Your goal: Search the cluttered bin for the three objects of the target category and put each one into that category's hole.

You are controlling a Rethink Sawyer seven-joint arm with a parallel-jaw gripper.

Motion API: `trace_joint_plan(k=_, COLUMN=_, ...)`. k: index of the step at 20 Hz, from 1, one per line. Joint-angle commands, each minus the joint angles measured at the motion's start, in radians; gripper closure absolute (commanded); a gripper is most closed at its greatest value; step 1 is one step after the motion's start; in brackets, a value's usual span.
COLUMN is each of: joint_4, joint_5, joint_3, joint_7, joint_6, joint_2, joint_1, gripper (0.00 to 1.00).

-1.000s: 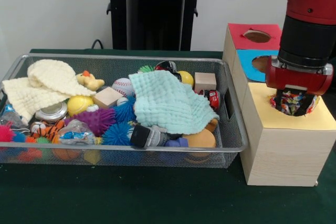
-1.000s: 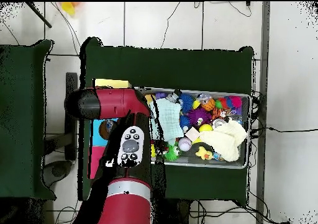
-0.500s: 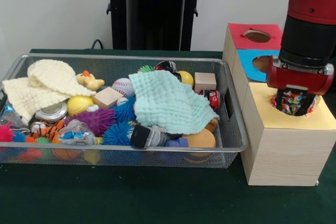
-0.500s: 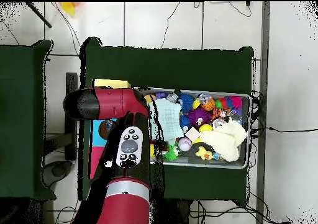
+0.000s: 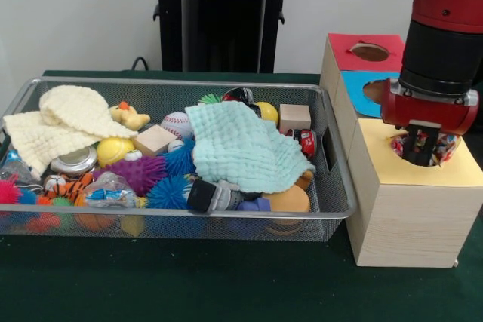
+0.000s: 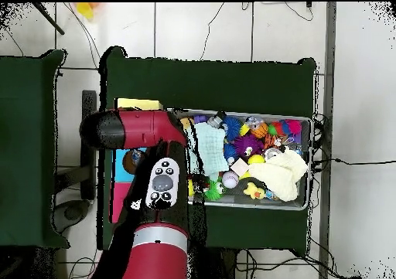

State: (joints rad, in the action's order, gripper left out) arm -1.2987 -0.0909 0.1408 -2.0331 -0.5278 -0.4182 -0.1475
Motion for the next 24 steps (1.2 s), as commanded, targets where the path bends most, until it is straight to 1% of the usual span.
trace_joint_plan(k=1, joint_4=-0.100, joint_5=-0.009, joint_3=-0.063, joint_7=-0.127, joint_6=0.050, joint_2=-0.015, joint_1=0.048, gripper=1.00)
trace_joint_plan(k=4, joint_4=-0.106, joint_5=-0.005, joint_3=-0.064, joint_7=-0.125, joint_6=0.058, joint_2=-0.018, joint_1=0.048, gripper=1.00)
trace_joint_plan(k=5, joint_4=-0.094, joint_5=0.007, joint_3=-0.055, joint_7=-0.116, joint_6=0.060, joint_2=-0.016, joint_1=0.042, gripper=1.00)
trace_joint_plan(k=7, joint_4=-0.106, joint_5=-0.010, joint_3=-0.081, joint_7=-0.119, joint_6=0.074, joint_2=-0.015, joint_1=0.059, gripper=1.00)
trace_joint_plan(k=11, joint_4=-0.125, joint_5=-0.014, joint_3=-0.087, joint_7=-0.119, joint_6=0.073, joint_2=-0.041, joint_1=0.059, gripper=1.00)
trace_joint_plan(k=13, joint_4=-0.125, joint_5=-0.025, joint_3=-0.087, joint_7=-0.118, joint_6=0.039, joint_2=-0.066, joint_1=0.057, gripper=1.00)
trace_joint_plan(k=16, joint_4=-0.106, joint_5=-0.038, joint_3=-0.070, joint_7=-0.112, joint_6=-0.080, joint_2=-0.121, joint_1=0.043, gripper=1.00)
trace_joint_plan(k=19, joint_4=-0.110, joint_5=-0.043, joint_3=-0.068, joint_7=-0.116, joint_6=-0.104, joint_2=-0.137, joint_1=0.041, gripper=1.00)
trace_joint_plan(k=24, joint_4=-0.122, joint_5=-0.031, joint_3=-0.077, joint_7=-0.100, joint_6=-0.076, joint_2=-0.136, joint_1=0.049, gripper=1.00)
